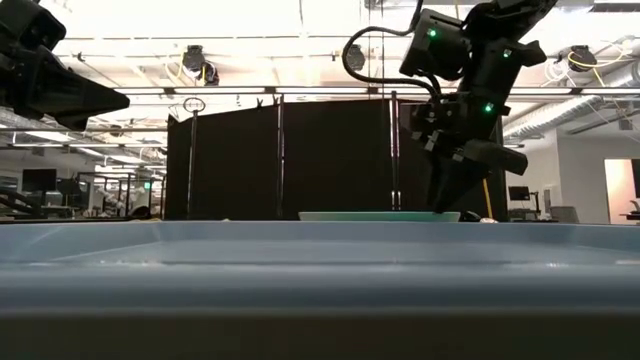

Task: Set up tray
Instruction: Put the plate on top of the tray

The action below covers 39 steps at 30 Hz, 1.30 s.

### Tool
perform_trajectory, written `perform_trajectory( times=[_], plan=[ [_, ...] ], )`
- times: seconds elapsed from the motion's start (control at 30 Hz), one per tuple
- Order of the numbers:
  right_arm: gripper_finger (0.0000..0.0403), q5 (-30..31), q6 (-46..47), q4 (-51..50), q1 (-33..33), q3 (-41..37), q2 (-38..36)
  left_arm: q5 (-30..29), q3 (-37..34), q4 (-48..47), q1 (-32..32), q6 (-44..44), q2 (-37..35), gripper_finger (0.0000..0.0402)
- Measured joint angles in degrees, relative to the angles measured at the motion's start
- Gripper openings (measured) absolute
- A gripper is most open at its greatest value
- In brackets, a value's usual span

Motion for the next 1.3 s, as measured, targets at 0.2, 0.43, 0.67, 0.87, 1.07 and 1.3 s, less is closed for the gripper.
perform_trajectory(
  times=[0.2,0.43,0.67,0.87,1.07,1.3],
  plan=[
    [0.0107,-2.2,0.8,0.0,0.1,0.0,0.0,0.0,0.0,0.0,0.0,0.0,0.0,0.0051],
    [0.0107,-3.0,0.9,0.0,0.0,0.0,0.0,0.0,0.0,0.0,0.0,0.0,0.0,0.0051],
    [0.0105,-4.2,1.3,-0.1,0.0,0.0,1.2,0.0,0.0,0.0,0.0,0.0,0.0,0.0051],
    [0.0105,-2.3,0.1,1.4,0.0,-0.1,5.2,0.0,0.0,0.0,0.0,0.0,0.0,0.0051],
    [0.0105,-0.9,-1.7,4.2,0.0,-0.1,5.8,0.0,0.0,0.0,0.0,0.0,0.0,0.0051],
    [0.0087,-0.9,-1.6,4.1,-0.1,-0.1,5.5,0.0,0.0,0.0,0.0,0.0,0.0,0.0051]
  ],
)
